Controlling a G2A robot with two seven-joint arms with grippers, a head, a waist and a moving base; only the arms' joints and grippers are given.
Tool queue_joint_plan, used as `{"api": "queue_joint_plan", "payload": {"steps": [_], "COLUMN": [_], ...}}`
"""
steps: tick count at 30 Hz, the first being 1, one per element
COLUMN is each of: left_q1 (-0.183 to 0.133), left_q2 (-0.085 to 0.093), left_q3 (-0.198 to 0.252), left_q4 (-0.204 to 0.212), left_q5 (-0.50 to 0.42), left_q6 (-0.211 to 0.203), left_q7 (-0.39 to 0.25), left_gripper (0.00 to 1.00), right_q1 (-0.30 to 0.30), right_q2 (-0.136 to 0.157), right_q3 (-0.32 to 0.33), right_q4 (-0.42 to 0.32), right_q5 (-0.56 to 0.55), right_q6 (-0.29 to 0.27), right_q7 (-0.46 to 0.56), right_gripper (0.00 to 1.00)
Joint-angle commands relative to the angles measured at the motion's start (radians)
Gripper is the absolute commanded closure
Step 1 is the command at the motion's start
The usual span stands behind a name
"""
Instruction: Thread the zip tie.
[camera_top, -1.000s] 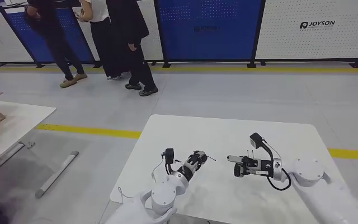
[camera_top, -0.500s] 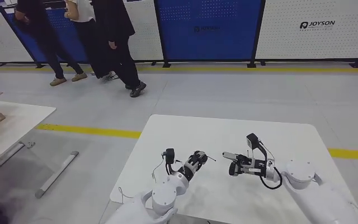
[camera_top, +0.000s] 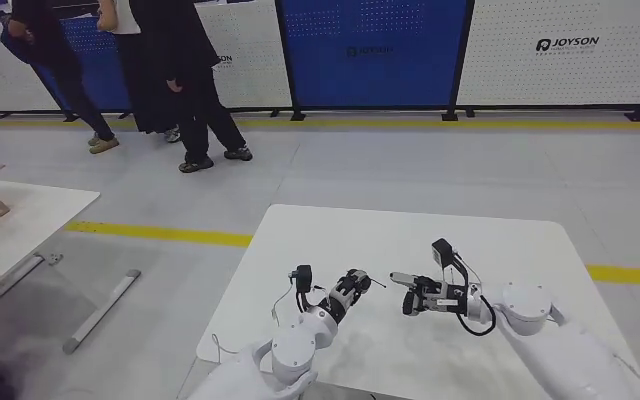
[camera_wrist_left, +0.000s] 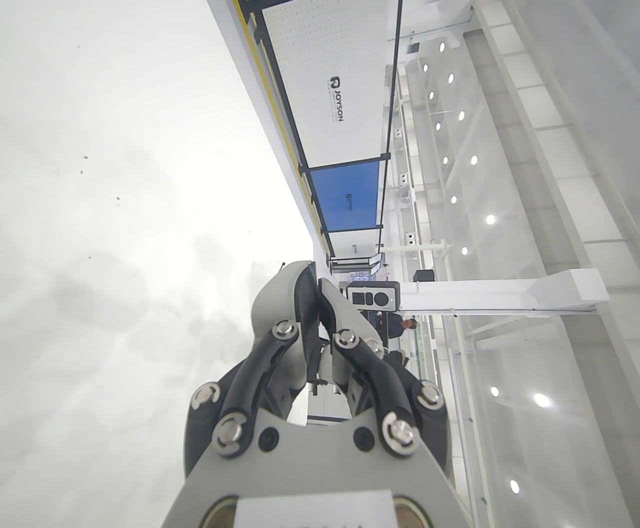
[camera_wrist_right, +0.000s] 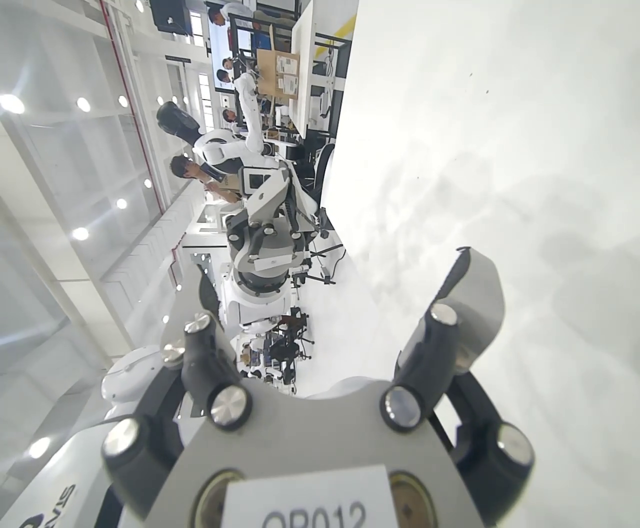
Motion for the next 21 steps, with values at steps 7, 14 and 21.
{"api": "queue_joint_plan", "payload": {"steps": [7,14,21], "left_q1": [0.000,0.000,0.000], "left_q2": [0.000,0.000,0.000], "left_q3": [0.000,0.000,0.000], "left_q4": [0.000,0.000,0.000], "left_q5": [0.000,0.000,0.000], "left_q6": [0.000,0.000,0.000], "left_q7": [0.000,0.000,0.000], "left_gripper": [1.00,1.00,1.00], "right_q1": [0.037,0.037,0.009], "right_q2": [-0.039,-0.039,-0.041], "right_q3": [-0.052,-0.052,-0.003], "right_q4": [0.042,0.042,0.058], "right_q5": [-0.009,-0.009,0.074], "right_q6": [0.011,0.011,-0.035], "right_q7": [-0.029,-0.029,-0.015], "right_gripper": [0.00,0.00,0.54]}}
